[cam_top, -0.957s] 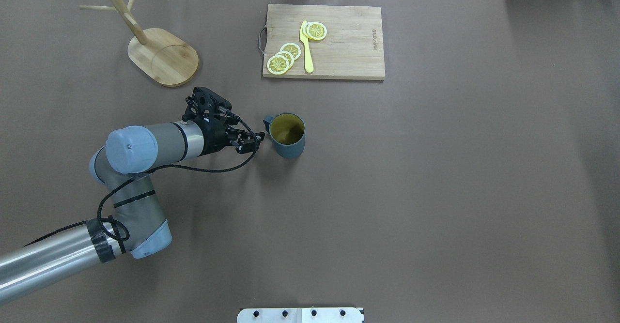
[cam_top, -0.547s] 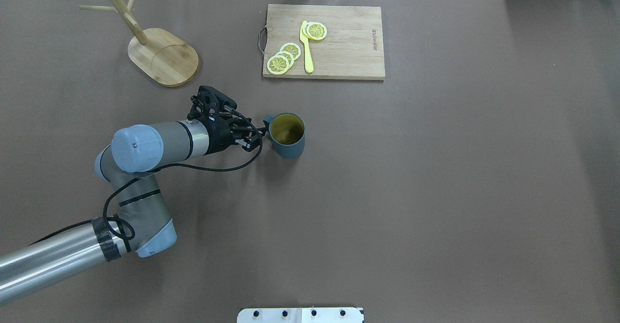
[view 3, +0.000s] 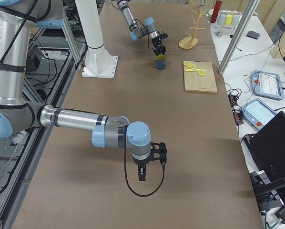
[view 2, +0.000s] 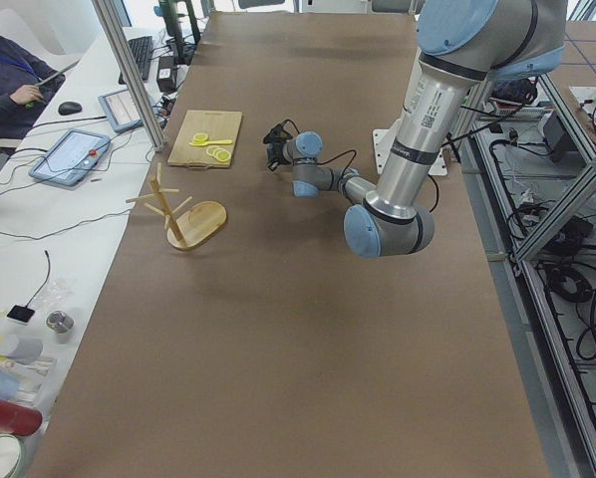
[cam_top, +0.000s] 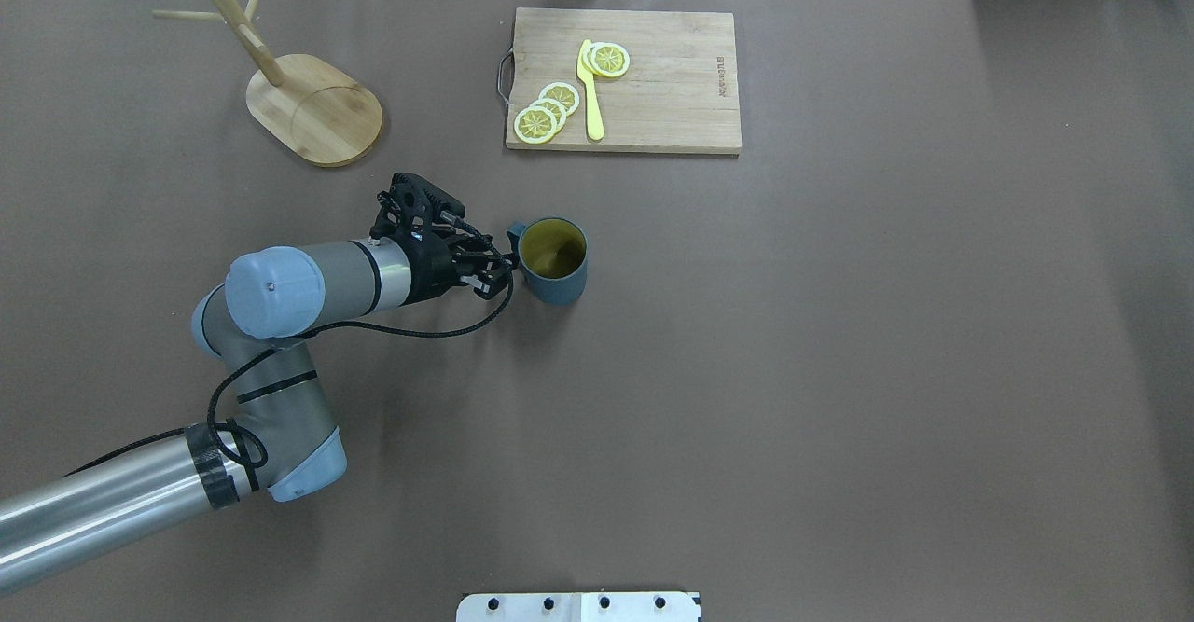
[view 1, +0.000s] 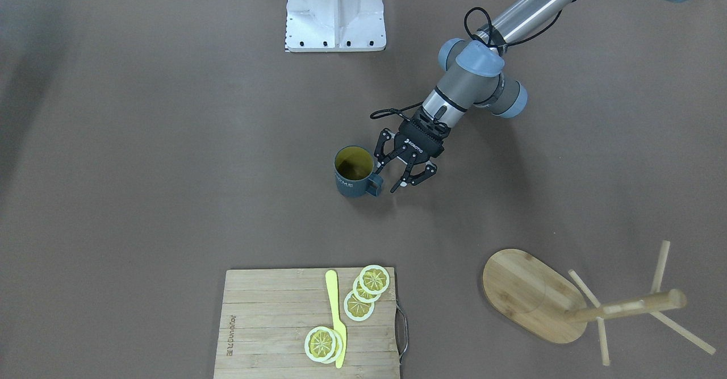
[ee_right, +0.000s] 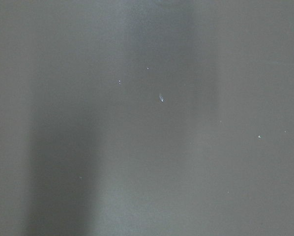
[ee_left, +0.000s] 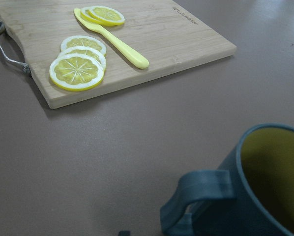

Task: Hang cup on storage rack
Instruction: 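Reach the left gripper toward the blue mug's handle, then close the left gripper on the blue mug's handle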

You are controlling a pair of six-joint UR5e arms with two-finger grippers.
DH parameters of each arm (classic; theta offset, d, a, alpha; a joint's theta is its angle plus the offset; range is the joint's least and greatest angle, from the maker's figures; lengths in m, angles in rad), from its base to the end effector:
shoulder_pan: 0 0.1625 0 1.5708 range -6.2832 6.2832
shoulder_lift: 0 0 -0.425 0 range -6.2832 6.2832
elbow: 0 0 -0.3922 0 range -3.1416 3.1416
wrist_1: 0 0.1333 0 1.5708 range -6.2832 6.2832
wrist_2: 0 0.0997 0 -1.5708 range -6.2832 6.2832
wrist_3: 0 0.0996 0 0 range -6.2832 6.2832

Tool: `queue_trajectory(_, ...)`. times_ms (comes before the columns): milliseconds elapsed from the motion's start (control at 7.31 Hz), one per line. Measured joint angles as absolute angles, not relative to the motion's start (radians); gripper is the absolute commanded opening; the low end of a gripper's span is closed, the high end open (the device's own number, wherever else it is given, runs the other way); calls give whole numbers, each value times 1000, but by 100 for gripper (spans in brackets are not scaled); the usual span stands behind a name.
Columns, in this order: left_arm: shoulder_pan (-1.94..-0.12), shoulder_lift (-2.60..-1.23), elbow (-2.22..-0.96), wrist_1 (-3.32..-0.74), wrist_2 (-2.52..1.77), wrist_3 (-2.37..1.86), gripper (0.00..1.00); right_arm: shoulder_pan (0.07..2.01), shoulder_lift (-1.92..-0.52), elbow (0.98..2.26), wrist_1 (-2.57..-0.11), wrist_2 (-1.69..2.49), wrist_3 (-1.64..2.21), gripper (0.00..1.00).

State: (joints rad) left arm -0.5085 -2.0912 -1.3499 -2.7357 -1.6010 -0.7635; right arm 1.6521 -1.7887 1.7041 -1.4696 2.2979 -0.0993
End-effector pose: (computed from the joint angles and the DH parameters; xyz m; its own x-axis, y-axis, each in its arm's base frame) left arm 0.5442 -0.4525 0.3270 0.3968 0.6055 -0.6899 0.2513 0.6511 0.7161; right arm 0.0993 -0.3931 0.6833 0.7499 -0.0494 0.6597 -0.0069 0.9966 0.0824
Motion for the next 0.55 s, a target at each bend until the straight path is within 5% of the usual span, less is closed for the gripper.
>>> queue_trajectory(547, -506, -2119, -1315, -2737, -1601, -762, 46, 1652, -1789, 1704, -1470, 2298, -98, 100)
